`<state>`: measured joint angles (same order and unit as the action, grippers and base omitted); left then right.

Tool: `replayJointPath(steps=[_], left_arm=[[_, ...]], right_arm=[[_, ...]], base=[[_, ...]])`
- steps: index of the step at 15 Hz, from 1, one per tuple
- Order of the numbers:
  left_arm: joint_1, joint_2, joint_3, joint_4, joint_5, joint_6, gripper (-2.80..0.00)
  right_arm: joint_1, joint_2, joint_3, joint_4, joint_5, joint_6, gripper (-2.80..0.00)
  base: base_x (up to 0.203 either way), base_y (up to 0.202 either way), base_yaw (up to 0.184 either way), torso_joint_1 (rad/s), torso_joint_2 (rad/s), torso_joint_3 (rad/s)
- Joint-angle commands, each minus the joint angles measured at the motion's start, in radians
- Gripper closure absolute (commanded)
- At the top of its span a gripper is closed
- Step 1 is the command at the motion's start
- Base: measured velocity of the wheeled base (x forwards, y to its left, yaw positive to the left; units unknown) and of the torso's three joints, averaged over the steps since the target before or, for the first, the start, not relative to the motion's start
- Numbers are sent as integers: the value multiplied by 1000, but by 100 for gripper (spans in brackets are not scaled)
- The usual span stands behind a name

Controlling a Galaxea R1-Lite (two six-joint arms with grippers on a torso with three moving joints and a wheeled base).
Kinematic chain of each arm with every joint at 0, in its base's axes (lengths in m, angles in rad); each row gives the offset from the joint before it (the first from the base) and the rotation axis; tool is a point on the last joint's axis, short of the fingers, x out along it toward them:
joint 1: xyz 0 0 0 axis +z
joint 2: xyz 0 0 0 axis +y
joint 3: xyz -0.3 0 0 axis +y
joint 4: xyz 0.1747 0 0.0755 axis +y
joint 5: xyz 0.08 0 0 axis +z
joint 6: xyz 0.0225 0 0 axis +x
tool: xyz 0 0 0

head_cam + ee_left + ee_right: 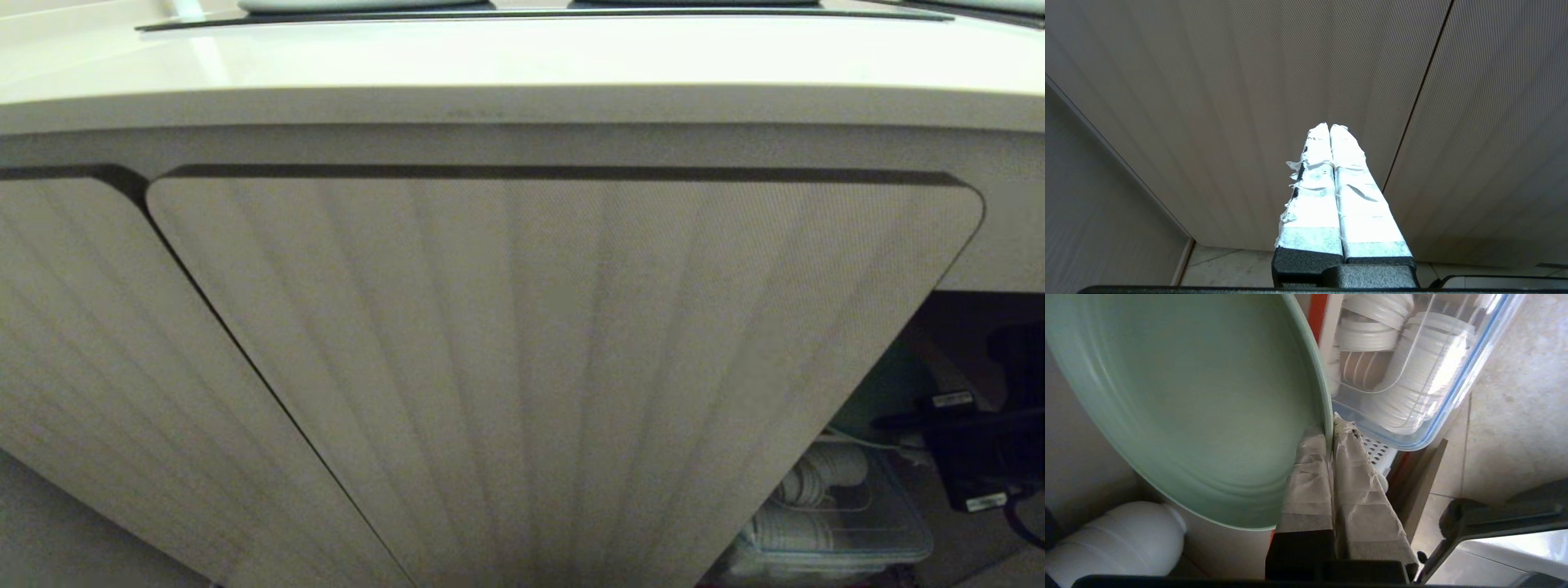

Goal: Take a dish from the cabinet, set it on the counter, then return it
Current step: Put it back into the cabinet

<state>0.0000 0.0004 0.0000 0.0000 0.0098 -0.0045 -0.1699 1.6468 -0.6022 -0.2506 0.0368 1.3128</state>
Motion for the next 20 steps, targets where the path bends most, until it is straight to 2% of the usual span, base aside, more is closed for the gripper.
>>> replayJointPath(steps=[1, 20], left_arm=[[0, 0, 0, 0, 1, 0, 0], [0, 0, 0, 0, 1, 0, 0]], right_arm=[[3, 7, -10, -2, 0, 8, 0], [10, 41, -25, -36, -14, 8, 0]], base=[[0, 0, 0, 0, 0, 0], [0, 0, 0, 0, 0, 0]])
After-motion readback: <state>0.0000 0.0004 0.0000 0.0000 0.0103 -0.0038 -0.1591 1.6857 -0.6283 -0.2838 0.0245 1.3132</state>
